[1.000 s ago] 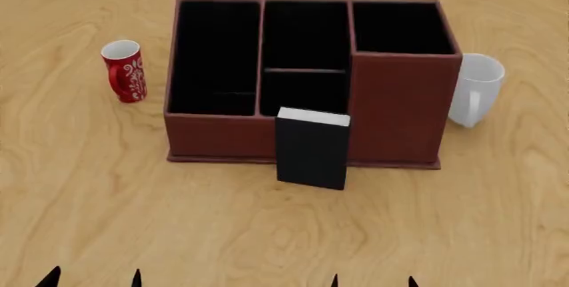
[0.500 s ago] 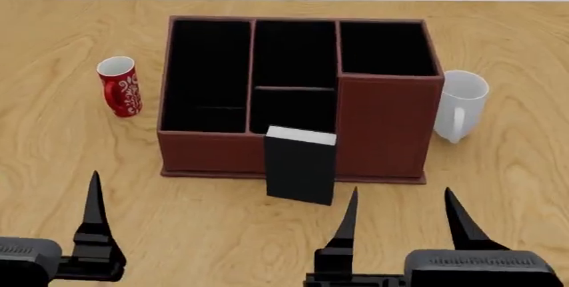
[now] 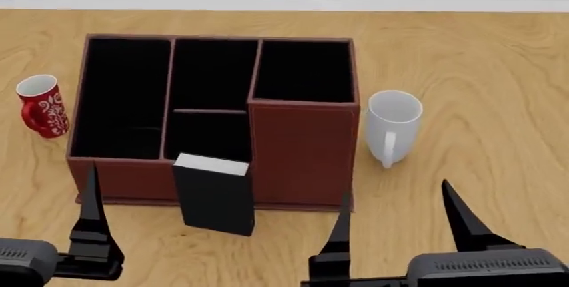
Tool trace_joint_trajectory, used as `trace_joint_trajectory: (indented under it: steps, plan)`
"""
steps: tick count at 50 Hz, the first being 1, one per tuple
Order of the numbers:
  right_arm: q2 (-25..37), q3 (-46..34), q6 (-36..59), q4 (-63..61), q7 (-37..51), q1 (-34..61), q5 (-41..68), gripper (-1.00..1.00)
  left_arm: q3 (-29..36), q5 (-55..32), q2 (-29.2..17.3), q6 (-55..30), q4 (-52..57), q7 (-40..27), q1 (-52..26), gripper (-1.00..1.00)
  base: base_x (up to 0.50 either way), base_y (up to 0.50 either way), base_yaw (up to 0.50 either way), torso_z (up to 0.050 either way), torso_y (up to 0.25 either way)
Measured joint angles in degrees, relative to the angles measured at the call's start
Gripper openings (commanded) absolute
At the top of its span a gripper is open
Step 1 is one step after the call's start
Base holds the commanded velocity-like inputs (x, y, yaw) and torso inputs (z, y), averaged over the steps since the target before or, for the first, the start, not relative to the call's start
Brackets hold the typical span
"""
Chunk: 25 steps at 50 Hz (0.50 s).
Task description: Pick up the book and place it in the right compartment of the caddy.
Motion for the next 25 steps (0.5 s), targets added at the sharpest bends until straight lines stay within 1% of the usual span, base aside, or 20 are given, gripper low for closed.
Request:
trace_joint_trajectory:
  steps: [1,25]
  plan:
    - [0.07,-0.04,0.02,-0.05,-0.05,-0.01,0.12,1.0,-0.01,-0.04,-0.06,0.03,0.08,-0.09,0.01,1.0,0.43,-0.3,0.0,0.038,0.0]
    - [1.21,-1.39,0.32,-0.61,0.79,0.24,0.62,1.0,0.14,0.19,-0.95,-0.38,0.49,-3.03,-0.62,1.0,0.41,-0.33,0.0,0.0,0.0]
